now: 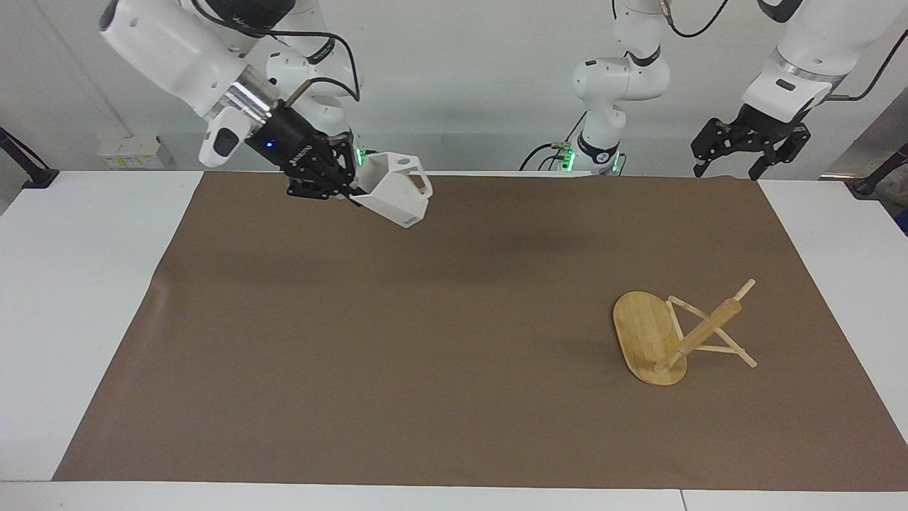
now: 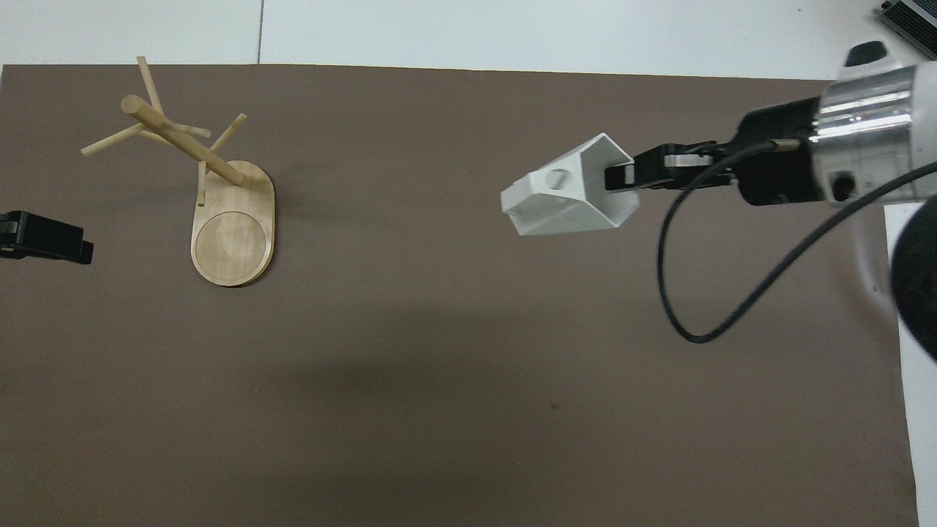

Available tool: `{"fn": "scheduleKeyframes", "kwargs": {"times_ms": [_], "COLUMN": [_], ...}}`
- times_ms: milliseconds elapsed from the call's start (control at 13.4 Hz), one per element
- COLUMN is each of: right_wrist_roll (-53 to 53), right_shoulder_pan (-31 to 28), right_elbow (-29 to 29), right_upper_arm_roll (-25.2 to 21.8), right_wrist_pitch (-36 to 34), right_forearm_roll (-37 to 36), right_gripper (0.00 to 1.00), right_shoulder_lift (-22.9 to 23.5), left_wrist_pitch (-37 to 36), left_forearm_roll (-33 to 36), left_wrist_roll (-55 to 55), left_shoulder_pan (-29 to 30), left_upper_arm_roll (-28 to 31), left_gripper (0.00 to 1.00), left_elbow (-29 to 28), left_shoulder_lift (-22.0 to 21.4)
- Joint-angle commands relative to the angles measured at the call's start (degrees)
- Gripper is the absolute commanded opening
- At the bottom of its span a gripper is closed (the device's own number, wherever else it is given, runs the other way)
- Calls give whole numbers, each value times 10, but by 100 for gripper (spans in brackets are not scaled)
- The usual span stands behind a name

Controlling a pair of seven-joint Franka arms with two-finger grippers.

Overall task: Hang cup on rack
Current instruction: 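Lift the mug with the right gripper while the left gripper approaches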

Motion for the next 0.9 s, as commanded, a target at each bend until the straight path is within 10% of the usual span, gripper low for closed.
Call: {"fn": "scheduleKeyframes", "kwargs": {"times_ms": [0, 822], "right_wrist_roll": [112, 150], "right_shoulder_pan": [57, 192], "right_elbow": [-3, -1], "right_upper_arm_roll": [3, 3], "right_wrist_pitch": [99, 284], "right_forearm_roll": [56, 123], "right_gripper": [0, 0], "right_shoulder_lift": [22, 81], "left_wrist_pitch": [16, 73], "left_forearm_roll": [-56, -175], "left_wrist_roll": [-52, -545], "left_shoulder_pan": [30, 19], "left_upper_arm_roll": [-5, -13], "left_gripper": [100, 100], "left_elbow": [-13, -13], "left_shoulder_lift": [-8, 16]}}
